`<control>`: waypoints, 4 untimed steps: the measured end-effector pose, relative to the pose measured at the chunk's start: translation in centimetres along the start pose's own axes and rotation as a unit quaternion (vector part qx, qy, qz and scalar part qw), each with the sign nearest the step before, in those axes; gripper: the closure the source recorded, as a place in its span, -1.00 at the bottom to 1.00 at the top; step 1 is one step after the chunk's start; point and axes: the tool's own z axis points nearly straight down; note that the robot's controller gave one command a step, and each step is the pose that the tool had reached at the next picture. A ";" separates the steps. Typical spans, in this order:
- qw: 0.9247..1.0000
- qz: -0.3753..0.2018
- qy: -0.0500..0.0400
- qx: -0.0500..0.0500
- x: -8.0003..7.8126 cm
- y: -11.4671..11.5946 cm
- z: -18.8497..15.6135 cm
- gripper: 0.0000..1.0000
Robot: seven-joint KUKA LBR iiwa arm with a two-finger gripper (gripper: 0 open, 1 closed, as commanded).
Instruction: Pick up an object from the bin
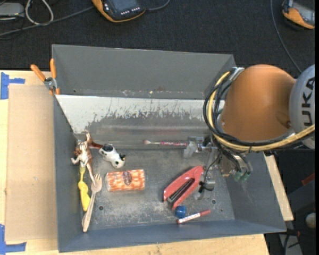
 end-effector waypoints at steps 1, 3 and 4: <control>1.000 0.000 -0.004 0.000 -0.1 0.0 -0.4 -1.00; 0.996 -0.088 -0.008 0.000 2.9 -4.8 10.7 -1.00; 0.988 -0.155 -0.009 0.000 -0.6 -3.3 14.2 -1.00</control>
Offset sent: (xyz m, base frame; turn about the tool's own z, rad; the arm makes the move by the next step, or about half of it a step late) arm -0.0131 -0.0152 -0.1118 -0.1577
